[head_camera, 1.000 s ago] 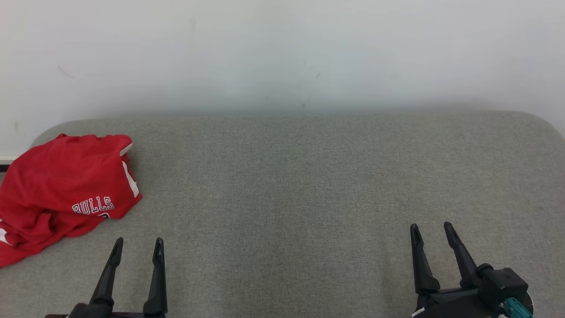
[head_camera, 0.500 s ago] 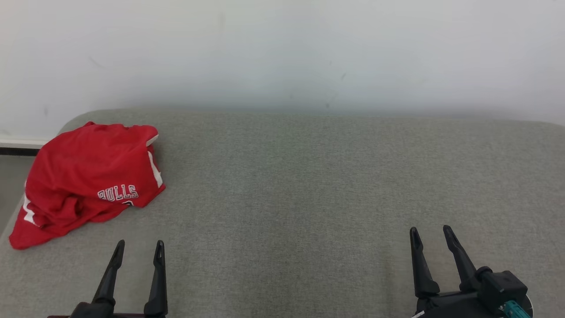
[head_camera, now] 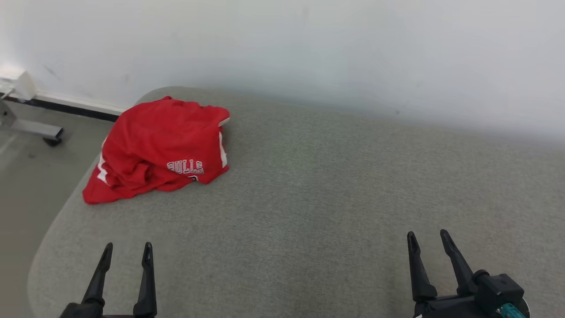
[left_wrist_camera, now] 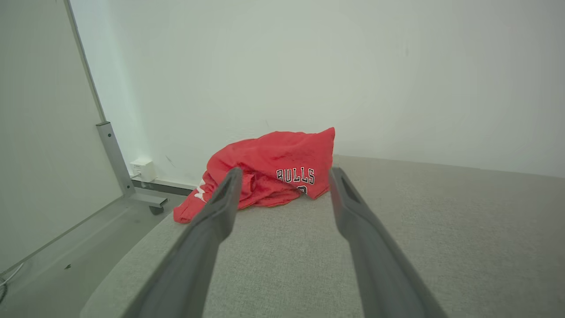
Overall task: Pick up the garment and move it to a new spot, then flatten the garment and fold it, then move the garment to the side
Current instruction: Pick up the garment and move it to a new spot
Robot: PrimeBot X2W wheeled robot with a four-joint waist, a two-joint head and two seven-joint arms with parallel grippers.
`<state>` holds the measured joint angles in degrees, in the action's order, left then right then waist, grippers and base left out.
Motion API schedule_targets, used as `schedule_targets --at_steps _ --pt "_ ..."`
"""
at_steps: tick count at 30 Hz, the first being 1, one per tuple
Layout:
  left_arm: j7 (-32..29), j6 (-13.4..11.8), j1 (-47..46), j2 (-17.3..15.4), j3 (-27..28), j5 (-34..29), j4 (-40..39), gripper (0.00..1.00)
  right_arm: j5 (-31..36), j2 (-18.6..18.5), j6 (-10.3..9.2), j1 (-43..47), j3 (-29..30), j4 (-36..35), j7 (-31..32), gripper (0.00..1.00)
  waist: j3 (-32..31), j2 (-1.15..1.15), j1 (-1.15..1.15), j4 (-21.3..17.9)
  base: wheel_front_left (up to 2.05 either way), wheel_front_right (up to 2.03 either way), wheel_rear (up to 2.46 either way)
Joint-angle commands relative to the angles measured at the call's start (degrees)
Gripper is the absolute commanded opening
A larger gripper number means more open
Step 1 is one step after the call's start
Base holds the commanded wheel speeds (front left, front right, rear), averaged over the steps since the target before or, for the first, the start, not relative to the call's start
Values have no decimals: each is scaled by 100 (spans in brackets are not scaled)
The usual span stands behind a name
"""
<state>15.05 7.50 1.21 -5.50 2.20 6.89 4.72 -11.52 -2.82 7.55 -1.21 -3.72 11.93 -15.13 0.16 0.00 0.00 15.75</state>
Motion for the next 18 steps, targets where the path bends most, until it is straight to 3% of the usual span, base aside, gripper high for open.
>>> schedule_targets --at_steps 1,11,18 --pt "20 -10 34 -22 37 -23 19 100 -42 -10 -12 3 -26 3 -4 100 25 0 0 524 0 0 0" --pt "20 -10 117 11 234 -44 45 100 -66 -12 -12 -43 -155 44 -4 100 15 0 0 1172 0 0 0" --pt "20 -22 237 72 391 -79 -33 100 -35 -13 -12 -100 -251 99 -4 100 12 0 0 1280 0 0 0"
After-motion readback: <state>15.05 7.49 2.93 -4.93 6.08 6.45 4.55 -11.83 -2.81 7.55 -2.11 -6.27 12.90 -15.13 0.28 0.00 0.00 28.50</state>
